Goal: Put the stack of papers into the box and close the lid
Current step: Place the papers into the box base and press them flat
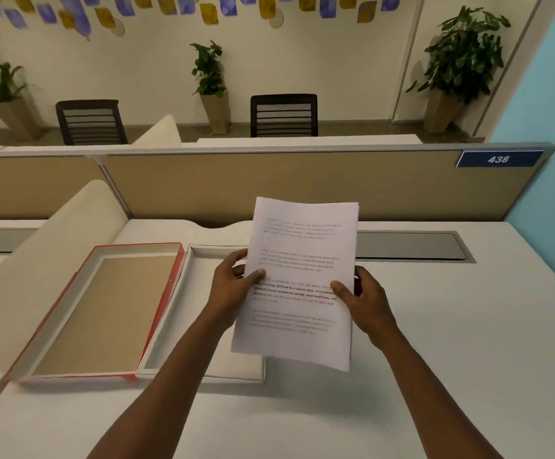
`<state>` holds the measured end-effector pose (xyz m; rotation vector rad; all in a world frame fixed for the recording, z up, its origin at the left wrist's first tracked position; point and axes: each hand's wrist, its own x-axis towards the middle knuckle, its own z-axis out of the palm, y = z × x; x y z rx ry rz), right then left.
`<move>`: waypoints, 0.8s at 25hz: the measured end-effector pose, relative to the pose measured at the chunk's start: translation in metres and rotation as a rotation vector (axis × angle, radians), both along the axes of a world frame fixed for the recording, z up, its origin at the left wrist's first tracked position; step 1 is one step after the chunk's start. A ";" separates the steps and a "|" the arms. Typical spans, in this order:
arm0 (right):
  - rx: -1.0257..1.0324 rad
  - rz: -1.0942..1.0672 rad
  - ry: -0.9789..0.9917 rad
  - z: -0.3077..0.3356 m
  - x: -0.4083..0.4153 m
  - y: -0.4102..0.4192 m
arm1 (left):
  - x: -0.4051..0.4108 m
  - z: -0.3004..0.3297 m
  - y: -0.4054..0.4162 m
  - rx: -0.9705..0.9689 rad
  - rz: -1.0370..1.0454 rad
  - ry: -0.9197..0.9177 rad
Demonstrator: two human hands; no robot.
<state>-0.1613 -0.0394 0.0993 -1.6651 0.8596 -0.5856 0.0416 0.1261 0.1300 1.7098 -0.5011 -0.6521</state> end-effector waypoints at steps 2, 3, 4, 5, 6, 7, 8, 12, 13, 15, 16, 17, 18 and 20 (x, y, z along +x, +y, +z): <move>0.154 0.011 -0.033 -0.001 0.033 0.013 | 0.028 0.008 0.019 0.009 0.039 0.056; 0.204 0.015 -0.030 -0.003 0.050 0.021 | 0.042 0.009 0.027 0.033 0.042 0.073; 0.230 0.022 -0.012 -0.005 0.066 0.029 | 0.053 0.009 0.035 0.067 0.037 0.083; 0.243 0.032 0.015 -0.007 0.082 0.037 | 0.064 0.007 0.043 0.115 0.029 0.077; 0.250 0.042 0.047 -0.010 0.096 0.045 | 0.074 0.004 0.051 0.172 0.022 0.062; 0.258 0.053 0.085 -0.013 0.111 0.053 | 0.085 -0.001 0.058 0.228 0.020 0.045; 0.260 0.061 0.127 -0.018 0.124 0.059 | 0.095 -0.008 0.064 0.274 0.023 0.033; 0.204 0.039 0.343 -0.046 0.170 0.076 | 0.126 -0.038 0.076 0.354 0.052 0.014; 0.192 0.024 0.385 -0.051 0.179 0.078 | 0.131 -0.046 0.078 0.359 0.055 0.003; 0.170 -0.002 0.431 -0.058 0.191 0.083 | 0.139 -0.060 0.079 0.373 0.057 -0.026; 0.158 -0.011 0.447 -0.059 0.196 0.086 | 0.141 -0.066 0.080 0.379 0.060 -0.036; 0.144 -0.019 0.470 -0.061 0.200 0.088 | 0.145 -0.073 0.079 0.387 0.056 -0.044; 0.133 -0.027 0.502 -0.063 0.203 0.091 | 0.147 -0.079 0.079 0.397 0.044 -0.051; 0.121 -0.036 0.551 -0.067 0.207 0.095 | 0.148 -0.087 0.077 0.411 0.014 -0.082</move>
